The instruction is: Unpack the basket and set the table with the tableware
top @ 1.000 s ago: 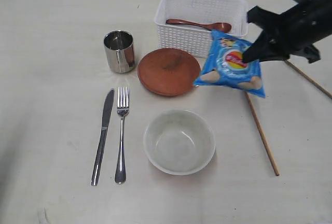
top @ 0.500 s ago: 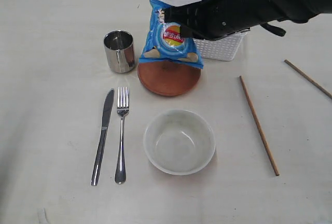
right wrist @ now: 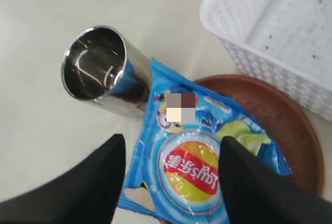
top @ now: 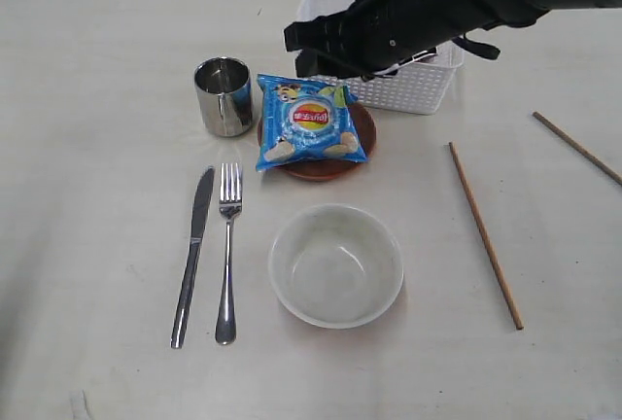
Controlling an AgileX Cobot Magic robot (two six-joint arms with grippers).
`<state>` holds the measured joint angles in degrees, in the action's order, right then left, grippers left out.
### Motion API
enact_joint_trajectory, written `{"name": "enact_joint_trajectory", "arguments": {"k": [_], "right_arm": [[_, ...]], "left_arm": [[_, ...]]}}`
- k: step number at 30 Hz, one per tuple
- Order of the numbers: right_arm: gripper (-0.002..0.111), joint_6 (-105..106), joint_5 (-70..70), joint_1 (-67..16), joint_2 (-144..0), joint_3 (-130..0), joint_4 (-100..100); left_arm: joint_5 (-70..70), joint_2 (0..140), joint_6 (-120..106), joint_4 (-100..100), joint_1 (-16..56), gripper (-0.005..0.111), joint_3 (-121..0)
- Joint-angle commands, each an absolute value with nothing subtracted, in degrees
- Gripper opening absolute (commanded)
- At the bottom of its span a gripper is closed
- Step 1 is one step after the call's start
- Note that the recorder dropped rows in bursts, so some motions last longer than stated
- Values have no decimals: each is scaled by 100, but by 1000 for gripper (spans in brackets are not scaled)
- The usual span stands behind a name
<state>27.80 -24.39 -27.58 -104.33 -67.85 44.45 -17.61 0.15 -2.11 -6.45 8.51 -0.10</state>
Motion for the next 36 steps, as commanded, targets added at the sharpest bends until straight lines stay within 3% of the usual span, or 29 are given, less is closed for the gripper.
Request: {"name": "enact_joint_trajectory", "arguments": {"k": [1, 8, 11, 19, 32, 34, 36], "right_arm": [[53, 2693, -2731, -2736, -10362, -7215, 4106], [53, -739, -3341, -1960, -10101, -7787, 1551], [53, -1221, -3640, -1448, -10101, -7802, 755], [53, -1433, -3451, -760, -10687, -7820, 512], [53, -819, -3711, -758, -12327, -9094, 1484], [50, -760, -3836, -758, -12544, -9271, 1500], [40, -760, -3896, -758, -12711, -9435, 1488]], "left_arm": [[-1715, 0, -192, -602, 820, 0, 0], [-1715, 0, -192, -602, 820, 0, 0], [-1715, 0, -192, -602, 820, 0, 0], [-1715, 0, -192, -602, 820, 0, 0], [-1715, 0, -192, -602, 820, 0, 0], [-1715, 0, -192, -602, 820, 0, 0], [-1715, 0, -192, -602, 820, 0, 0]]}}
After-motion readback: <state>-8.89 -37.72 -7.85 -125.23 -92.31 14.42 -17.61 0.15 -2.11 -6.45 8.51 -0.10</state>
